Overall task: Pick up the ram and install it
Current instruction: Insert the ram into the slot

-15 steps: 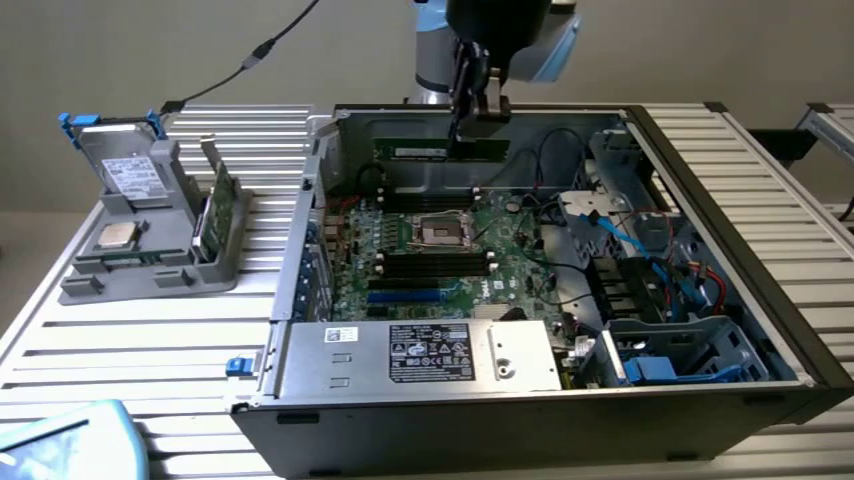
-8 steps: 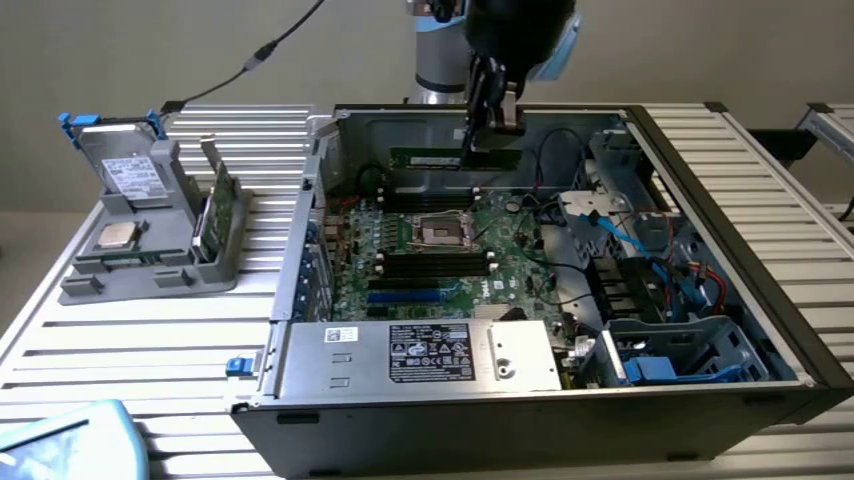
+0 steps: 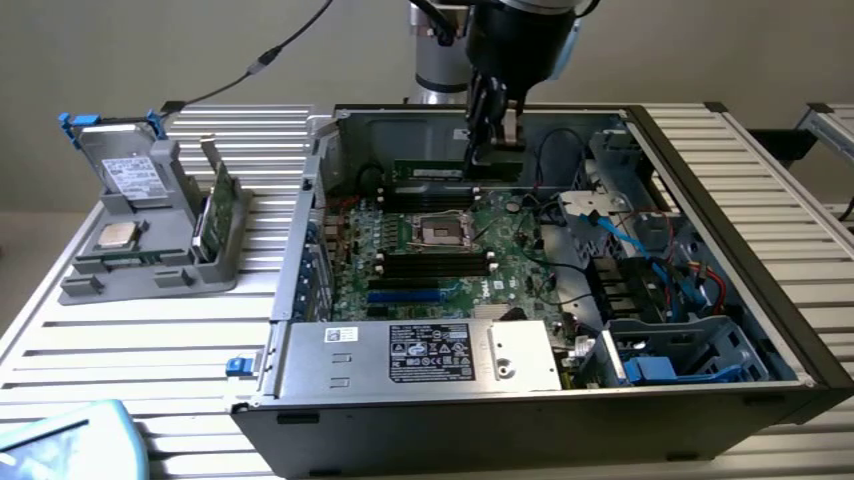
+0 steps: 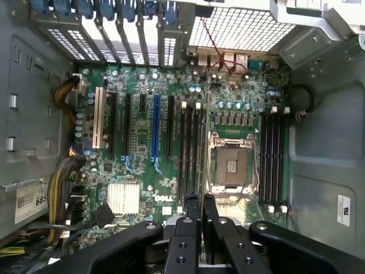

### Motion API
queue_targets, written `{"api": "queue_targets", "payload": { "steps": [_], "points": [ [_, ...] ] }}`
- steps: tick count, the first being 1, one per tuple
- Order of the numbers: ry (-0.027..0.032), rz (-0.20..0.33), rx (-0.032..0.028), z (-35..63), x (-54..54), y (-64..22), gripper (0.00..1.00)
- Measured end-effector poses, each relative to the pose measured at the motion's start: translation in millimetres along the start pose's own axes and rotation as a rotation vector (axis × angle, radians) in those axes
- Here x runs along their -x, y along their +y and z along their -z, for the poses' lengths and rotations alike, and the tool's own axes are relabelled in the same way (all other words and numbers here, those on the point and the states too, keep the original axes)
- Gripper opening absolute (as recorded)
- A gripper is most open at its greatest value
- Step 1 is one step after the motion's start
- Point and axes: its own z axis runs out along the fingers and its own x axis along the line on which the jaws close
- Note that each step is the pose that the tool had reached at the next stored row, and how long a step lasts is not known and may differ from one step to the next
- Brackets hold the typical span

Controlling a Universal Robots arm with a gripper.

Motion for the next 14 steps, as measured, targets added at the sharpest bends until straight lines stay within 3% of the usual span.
{"api": "queue_targets", "payload": {
  "steps": [5, 12, 14],
  "points": [
    [0.0029, 0.000, 0.0001, -7.1, -3.6, -0.6, 0.14],
    [0.0248, -0.003, 0.0036, -12.4, -6.8, 0.2, 0.14],
    [0.0279, -0.004, 0.0040, -15.4, -7.2, 1.0, 0.14]
  ]
}}
